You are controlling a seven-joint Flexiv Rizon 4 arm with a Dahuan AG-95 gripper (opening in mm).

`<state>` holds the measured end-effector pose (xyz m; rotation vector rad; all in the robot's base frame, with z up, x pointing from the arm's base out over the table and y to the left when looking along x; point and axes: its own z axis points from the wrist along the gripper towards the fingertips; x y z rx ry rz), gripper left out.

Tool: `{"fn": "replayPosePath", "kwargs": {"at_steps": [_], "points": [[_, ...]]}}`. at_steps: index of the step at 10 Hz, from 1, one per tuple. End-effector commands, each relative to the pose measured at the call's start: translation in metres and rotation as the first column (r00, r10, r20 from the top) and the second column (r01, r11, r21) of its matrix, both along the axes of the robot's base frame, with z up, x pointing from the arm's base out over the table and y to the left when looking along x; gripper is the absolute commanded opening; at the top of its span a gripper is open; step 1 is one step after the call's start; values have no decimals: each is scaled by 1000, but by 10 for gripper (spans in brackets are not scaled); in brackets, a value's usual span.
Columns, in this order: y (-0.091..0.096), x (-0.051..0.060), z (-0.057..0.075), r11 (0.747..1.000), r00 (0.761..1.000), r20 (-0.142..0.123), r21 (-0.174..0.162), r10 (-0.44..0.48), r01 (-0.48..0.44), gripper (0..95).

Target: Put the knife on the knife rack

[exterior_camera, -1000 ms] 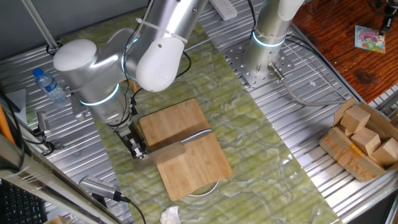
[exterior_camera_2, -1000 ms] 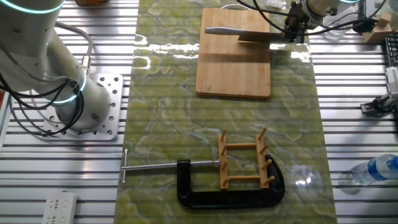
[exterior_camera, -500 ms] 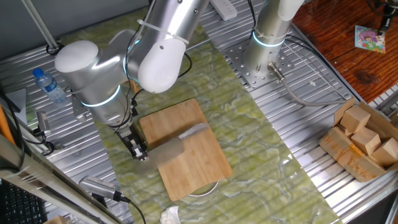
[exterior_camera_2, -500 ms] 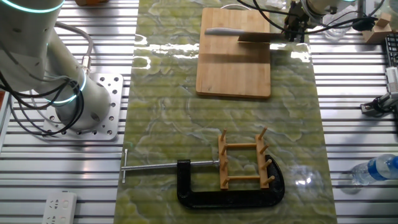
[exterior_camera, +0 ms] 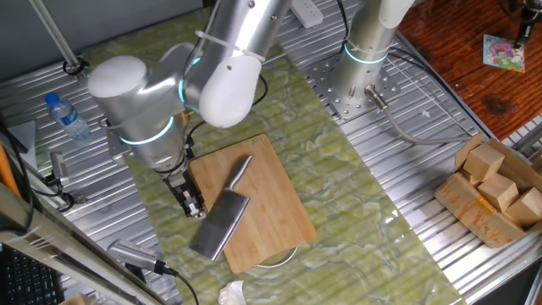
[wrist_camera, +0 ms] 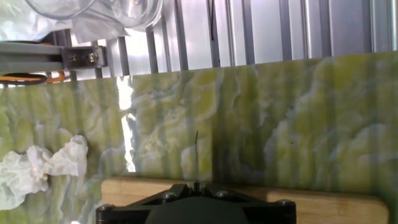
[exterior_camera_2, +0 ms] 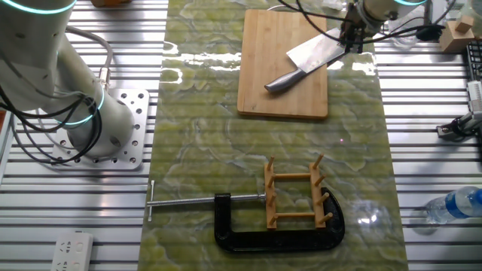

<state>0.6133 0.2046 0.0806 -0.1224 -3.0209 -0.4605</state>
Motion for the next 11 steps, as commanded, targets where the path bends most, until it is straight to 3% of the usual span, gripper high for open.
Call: {"fn": "replayPosePath", "kwargs": {"at_steps": [1, 3, 5, 7, 11], "points": [[-1, 1, 0, 999, 1000, 3, 29, 29, -30, 0], [-4, 2, -9, 989, 997, 25, 123, 74, -76, 0], [-7, 4, -21, 975, 993, 31, 186, 116, -119, 0], [-10, 5, -30, 958, 982, 38, 218, 183, -187, 0], [-14, 7, -37, 920, 955, 4, 266, 298, -288, 0]]}}
